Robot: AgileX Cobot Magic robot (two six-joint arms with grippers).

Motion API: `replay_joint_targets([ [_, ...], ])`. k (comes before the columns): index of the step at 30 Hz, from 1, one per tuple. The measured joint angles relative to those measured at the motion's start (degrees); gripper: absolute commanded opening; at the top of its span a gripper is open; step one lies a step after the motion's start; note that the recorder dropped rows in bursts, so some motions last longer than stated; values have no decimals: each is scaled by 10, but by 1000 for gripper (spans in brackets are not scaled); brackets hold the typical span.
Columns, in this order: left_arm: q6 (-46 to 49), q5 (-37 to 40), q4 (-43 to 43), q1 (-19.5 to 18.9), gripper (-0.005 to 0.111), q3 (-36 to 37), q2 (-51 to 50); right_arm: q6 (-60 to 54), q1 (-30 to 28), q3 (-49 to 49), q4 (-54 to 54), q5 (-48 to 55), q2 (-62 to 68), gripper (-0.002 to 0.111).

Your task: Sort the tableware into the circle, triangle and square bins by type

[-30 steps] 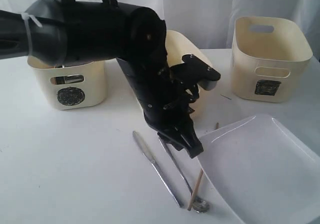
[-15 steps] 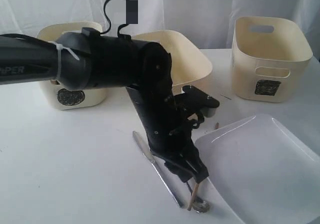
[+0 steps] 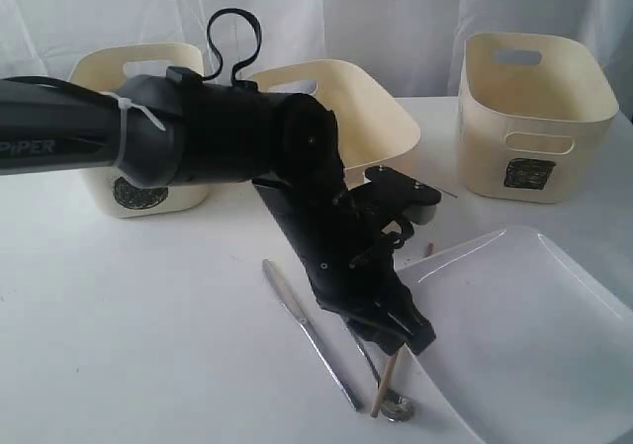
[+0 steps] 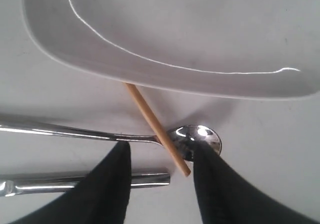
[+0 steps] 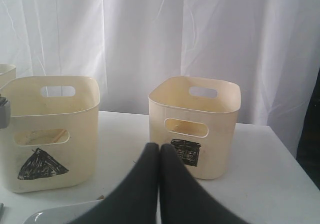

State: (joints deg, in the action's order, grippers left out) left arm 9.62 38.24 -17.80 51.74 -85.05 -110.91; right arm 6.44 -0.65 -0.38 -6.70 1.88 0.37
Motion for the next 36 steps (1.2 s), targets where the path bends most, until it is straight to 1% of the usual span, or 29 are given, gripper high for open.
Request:
replay_joint_targets([
  [10,12,-10,-9,0,46,0,-32,0,0,0,0,0,0,0],
  [26,28,-18,-23,0,46,0,-43,0,0,0,0,0,0,0],
  [36,32,-34,-32,0,46,0,-68,0,0,0,0,1,0,0],
])
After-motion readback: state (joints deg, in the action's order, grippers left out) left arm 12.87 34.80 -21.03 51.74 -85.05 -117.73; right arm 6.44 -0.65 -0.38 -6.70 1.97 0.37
